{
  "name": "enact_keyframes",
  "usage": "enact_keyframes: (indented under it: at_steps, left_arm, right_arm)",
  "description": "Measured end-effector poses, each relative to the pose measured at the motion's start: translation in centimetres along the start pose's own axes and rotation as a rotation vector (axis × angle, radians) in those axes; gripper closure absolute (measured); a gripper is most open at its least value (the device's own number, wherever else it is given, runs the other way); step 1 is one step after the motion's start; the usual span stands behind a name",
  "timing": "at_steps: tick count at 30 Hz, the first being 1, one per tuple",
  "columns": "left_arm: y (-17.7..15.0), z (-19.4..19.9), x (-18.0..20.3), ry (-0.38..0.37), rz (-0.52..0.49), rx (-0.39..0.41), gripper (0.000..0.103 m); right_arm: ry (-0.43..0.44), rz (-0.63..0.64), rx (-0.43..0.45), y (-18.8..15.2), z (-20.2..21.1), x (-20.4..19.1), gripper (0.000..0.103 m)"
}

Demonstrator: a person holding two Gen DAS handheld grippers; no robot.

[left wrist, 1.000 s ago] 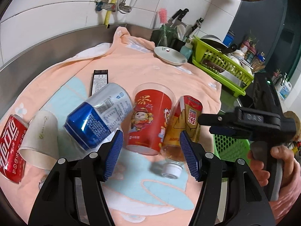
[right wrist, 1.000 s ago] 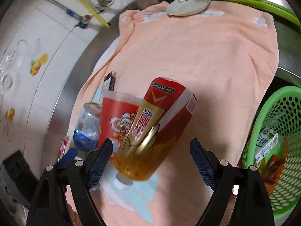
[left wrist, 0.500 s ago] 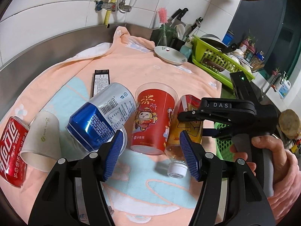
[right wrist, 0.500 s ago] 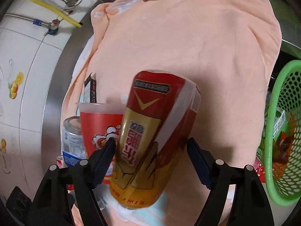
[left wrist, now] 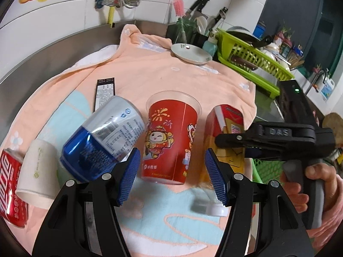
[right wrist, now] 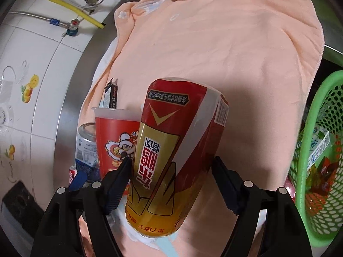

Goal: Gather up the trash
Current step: 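Grasp the red paper cup with the left gripper while the right lifts the bottle, then drop the bottle into the basket with the right gripper while the left carries the red cup over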

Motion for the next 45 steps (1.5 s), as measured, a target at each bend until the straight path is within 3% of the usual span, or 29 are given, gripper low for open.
enact_keyframes:
  at_steps: [11, 18, 33, 39, 45]
  left_arm:
    - [1.0, -3.5, 1.0, 0.048, -0.06, -0.064, 0.041]
    - [1.2, -5.1, 0.9, 0.098, -0.098, -0.086, 0.035]
    - [1.3, -6.6, 1.5, 0.161, -0.151, -0.092, 0.036]
    - [1.1, -6.2, 2.7, 0.126, -0.153, -0.081, 0.036]
    - [0.8, -5.5, 4.8, 0.064, -0.14, -0.063, 0.037]
  right_arm:
    - [0.053, 0.036, 0.0, 0.2, 2.1, 1.3, 0.03]
    - [0.092, 0.036, 0.007, -0.1, 3.0, 2.0, 0.031]
    - [0.125, 0.026, 0.108, -0.6, 7.5, 4.4, 0.031]
    - [0.12, -0.001, 0.17, -0.3, 10.4, 6.9, 0.031]
    - [0.048, -0.009, 0.281, 0.8, 14.3, 11.0, 0.032]
Point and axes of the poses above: each gripper's, at about its wrist camera, not at the fingertips, and z roughly against the way its jaws point, x to its right, y to its top, the point moved 7 cm from there along -z, roughly the way its jaws point, and after that the axes turned 5 degrees about x, right-handed, at the moved point
